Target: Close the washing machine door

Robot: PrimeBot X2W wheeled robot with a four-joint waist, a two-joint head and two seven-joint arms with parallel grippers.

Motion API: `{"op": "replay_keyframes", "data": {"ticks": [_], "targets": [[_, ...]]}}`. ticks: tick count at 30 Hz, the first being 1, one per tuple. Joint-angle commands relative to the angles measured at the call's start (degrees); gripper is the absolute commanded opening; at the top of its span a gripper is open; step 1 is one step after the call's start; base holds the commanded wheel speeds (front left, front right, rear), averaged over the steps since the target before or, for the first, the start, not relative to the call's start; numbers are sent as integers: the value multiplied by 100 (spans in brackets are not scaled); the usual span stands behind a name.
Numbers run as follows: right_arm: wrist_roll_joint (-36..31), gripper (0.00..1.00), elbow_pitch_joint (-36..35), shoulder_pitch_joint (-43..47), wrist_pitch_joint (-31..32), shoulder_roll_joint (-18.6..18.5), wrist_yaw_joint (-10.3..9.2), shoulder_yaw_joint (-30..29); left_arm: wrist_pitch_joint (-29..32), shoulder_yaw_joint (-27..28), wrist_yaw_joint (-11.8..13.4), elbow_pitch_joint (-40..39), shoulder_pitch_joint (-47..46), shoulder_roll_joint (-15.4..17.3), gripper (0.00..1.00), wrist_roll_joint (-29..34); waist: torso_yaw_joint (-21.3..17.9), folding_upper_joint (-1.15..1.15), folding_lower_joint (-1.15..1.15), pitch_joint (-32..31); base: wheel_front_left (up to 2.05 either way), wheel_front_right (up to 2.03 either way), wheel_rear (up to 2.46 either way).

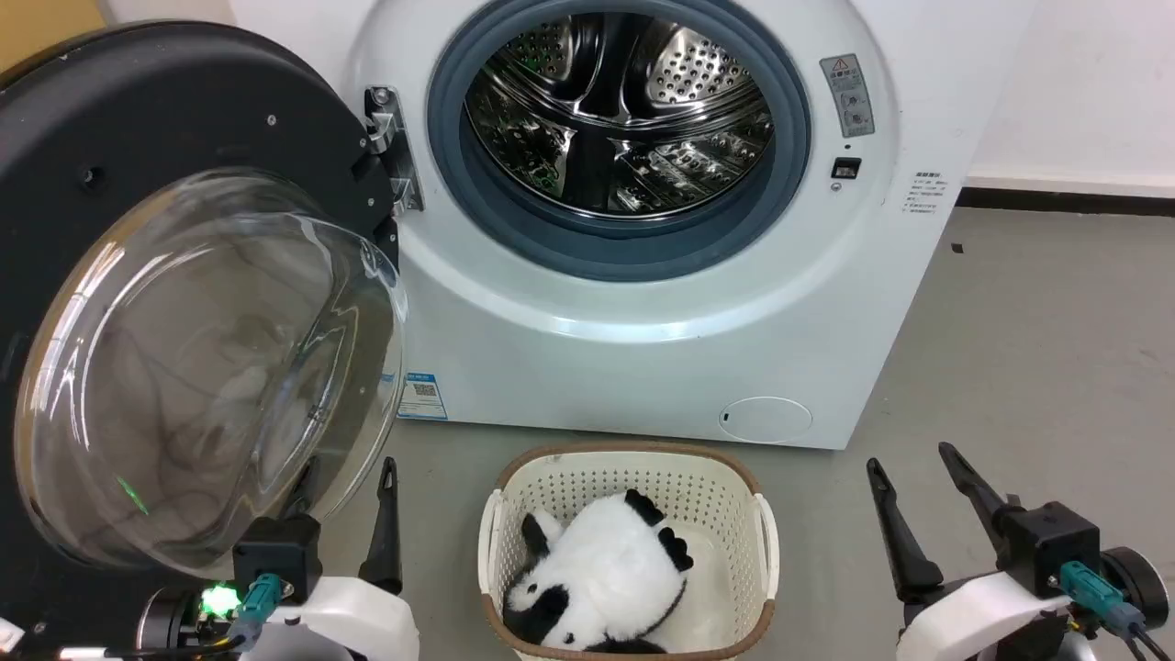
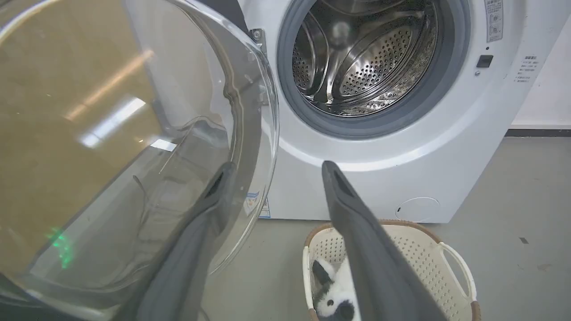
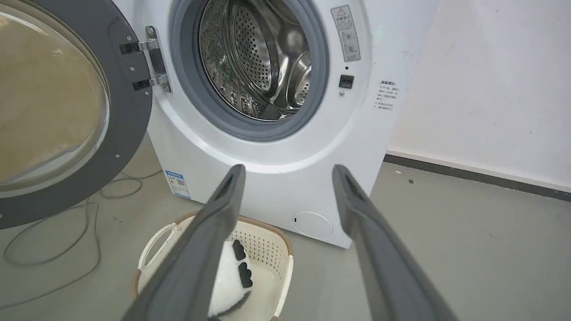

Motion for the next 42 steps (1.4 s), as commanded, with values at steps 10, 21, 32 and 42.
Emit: {"op": "replay_keyframes", "data": {"ticks": [10,21,32,42], "targets": [[93,100,-66,74,-175,3,1,0,-178,5,-33,-39,54,0,100,-120,104,0,0,7,0,0,0],[149,100,-95,119,-307,4,1,72,-309,0,-36,-90,108,0,100,-184,364,0,0,-17,0,0,0],[219,100,-106,170,-439,5,2,183,-441,2,-37,-153,163,0,100,-244,793,0,0,-55,0,0,0],[287,100,-88,184,-546,7,2,306,-549,34,-26,-224,221,0,100,-295,1182,0,0,-66,0,0,0]]}}
